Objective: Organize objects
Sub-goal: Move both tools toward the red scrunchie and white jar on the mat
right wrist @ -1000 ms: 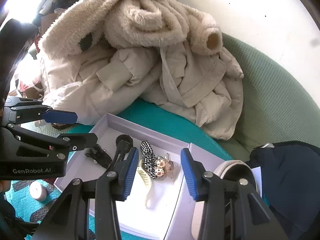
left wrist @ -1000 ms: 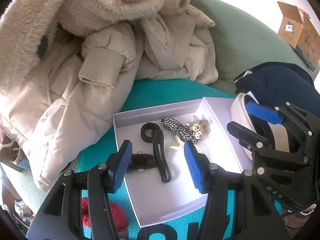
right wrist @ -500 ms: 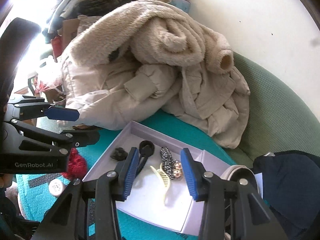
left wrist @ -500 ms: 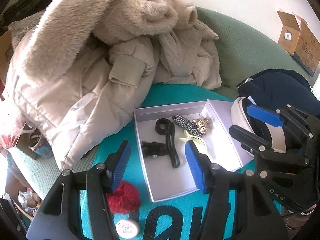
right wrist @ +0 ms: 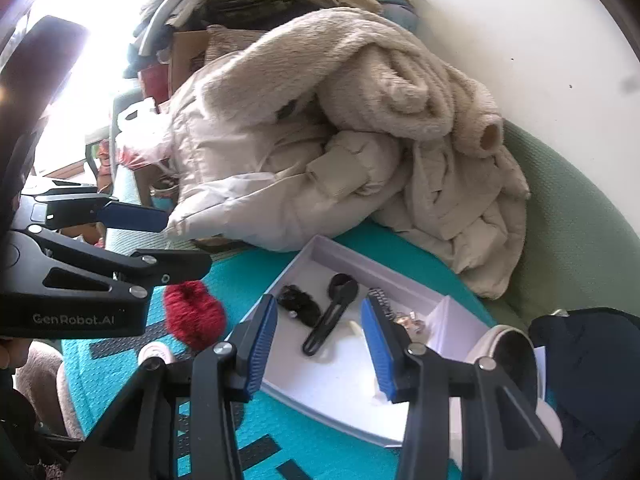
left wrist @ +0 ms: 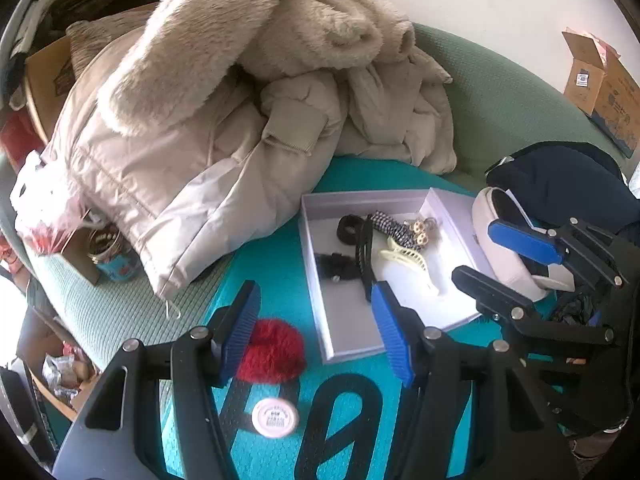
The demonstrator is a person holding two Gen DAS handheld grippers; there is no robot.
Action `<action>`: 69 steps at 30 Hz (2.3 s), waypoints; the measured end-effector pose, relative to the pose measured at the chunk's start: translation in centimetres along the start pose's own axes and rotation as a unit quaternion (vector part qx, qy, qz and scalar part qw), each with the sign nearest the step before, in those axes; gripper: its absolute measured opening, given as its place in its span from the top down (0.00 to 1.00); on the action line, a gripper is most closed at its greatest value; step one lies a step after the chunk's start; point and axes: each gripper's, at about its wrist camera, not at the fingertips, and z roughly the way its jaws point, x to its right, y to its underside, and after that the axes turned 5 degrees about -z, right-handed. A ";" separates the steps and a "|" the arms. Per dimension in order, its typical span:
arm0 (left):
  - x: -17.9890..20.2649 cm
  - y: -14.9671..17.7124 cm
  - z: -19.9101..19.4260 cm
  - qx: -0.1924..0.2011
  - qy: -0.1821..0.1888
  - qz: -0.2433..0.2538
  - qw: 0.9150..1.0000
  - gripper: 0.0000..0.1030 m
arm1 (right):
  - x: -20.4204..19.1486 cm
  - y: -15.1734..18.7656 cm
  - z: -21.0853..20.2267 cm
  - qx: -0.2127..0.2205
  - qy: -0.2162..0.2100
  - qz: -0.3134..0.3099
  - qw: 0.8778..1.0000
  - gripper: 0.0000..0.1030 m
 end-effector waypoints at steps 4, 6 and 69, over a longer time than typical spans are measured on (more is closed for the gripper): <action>-0.9 1.5 -0.6 -0.006 -0.001 -0.009 1.000 0.45 | -1.4 0.6 -0.2 -0.002 -0.014 -0.004 1.000 0.57; -1.3 2.3 -0.8 -0.008 -0.002 -0.015 1.000 0.45 | -2.1 1.0 -0.3 -0.004 -0.022 -0.006 1.000 0.57; -12.5 15.3 9.4 -0.119 -0.011 -0.134 0.984 0.45 | -10.2 5.8 9.3 -0.051 -0.168 -0.041 0.983 0.57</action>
